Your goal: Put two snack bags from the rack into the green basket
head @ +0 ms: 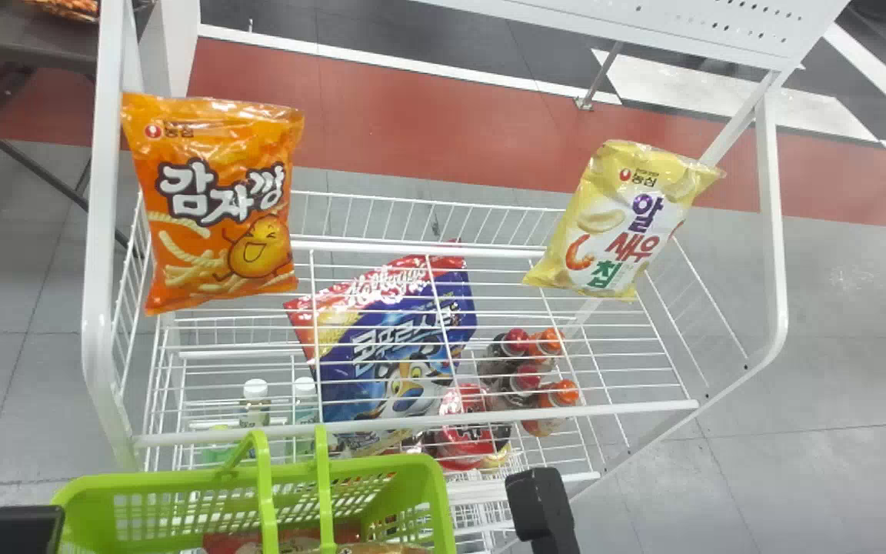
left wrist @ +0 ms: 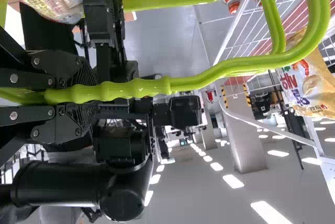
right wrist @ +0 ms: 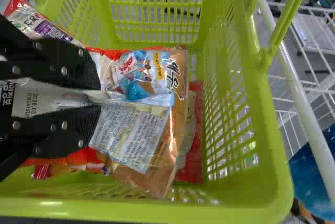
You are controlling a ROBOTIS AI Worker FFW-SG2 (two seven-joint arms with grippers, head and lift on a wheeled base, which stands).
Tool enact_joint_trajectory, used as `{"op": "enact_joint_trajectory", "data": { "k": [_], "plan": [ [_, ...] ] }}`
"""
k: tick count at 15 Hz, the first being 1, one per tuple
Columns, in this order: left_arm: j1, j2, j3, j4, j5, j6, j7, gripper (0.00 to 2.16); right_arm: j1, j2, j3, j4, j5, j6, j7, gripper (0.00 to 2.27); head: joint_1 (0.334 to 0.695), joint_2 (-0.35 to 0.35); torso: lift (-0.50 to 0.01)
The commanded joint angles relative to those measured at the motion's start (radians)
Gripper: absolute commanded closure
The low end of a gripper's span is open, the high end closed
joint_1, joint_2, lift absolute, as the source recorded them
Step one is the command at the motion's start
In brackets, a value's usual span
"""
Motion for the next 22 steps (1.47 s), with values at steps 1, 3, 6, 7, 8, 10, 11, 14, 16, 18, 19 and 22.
{"op": "enact_joint_trajectory", "data": {
  "k": [1,3,6,7,8,10,11,14,16,18,19,22],
  "plan": [
    [0.007,-0.001,0.003,-0.005,0.002,0.001,0.001,1.36,0.004,-0.014,-0.012,0.001,0.024,-0.002,0.014,0.05,0.695,-0.350,-0.005],
    [0.007,-0.003,0.008,-0.008,0.003,0.001,0.009,1.36,0.015,-0.012,-0.037,-0.013,0.012,-0.023,0.037,0.05,0.695,-0.350,-0.005],
    [0.007,-0.003,0.008,-0.008,0.005,0.001,0.018,1.36,0.032,-0.012,-0.055,-0.038,-0.002,-0.133,0.088,0.05,0.695,-0.350,-0.005],
    [0.007,-0.004,0.008,-0.008,0.005,0.001,0.019,1.36,0.036,-0.011,-0.058,-0.038,-0.003,-0.201,0.113,0.05,0.695,-0.350,-0.005],
    [0.007,-0.004,0.008,-0.008,0.003,0.001,0.019,1.36,0.038,-0.006,-0.065,-0.038,-0.005,-0.238,0.137,0.05,0.695,-0.350,-0.005],
    [0.007,-0.004,0.008,-0.005,0.002,0.001,0.026,1.36,0.046,0.000,-0.081,-0.038,-0.028,-0.324,0.180,0.06,0.695,-0.350,-0.005],
    [0.007,-0.004,0.008,-0.003,0.000,0.001,0.030,1.36,0.052,0.000,-0.083,-0.039,-0.031,-0.370,0.191,0.06,0.695,-0.350,-0.005],
    [0.000,-0.004,0.014,0.006,-0.003,0.001,0.039,1.36,0.118,-0.002,-0.086,-0.064,0.024,-0.689,0.197,0.07,0.695,-0.350,-0.005],
    [-0.012,-0.004,0.021,0.020,0.002,0.001,0.041,1.36,0.155,-0.002,-0.068,-0.047,0.092,-0.974,0.198,0.07,0.695,-0.350,-0.005],
    [-0.033,-0.004,0.023,0.039,0.008,0.001,0.041,1.36,0.174,0.000,-0.043,-0.029,0.152,-1.180,0.183,0.07,0.695,-0.350,-0.005],
    [-0.044,-0.004,0.021,0.043,0.006,0.001,0.042,1.36,0.188,0.001,-0.028,-0.029,0.181,-1.247,0.166,0.07,0.695,-0.350,-0.005],
    [-0.053,-0.004,0.023,0.044,0.025,0.001,0.069,1.36,0.227,0.017,0.031,-0.018,0.297,-1.493,0.117,0.07,0.695,-0.350,-0.005]
  ]
}}
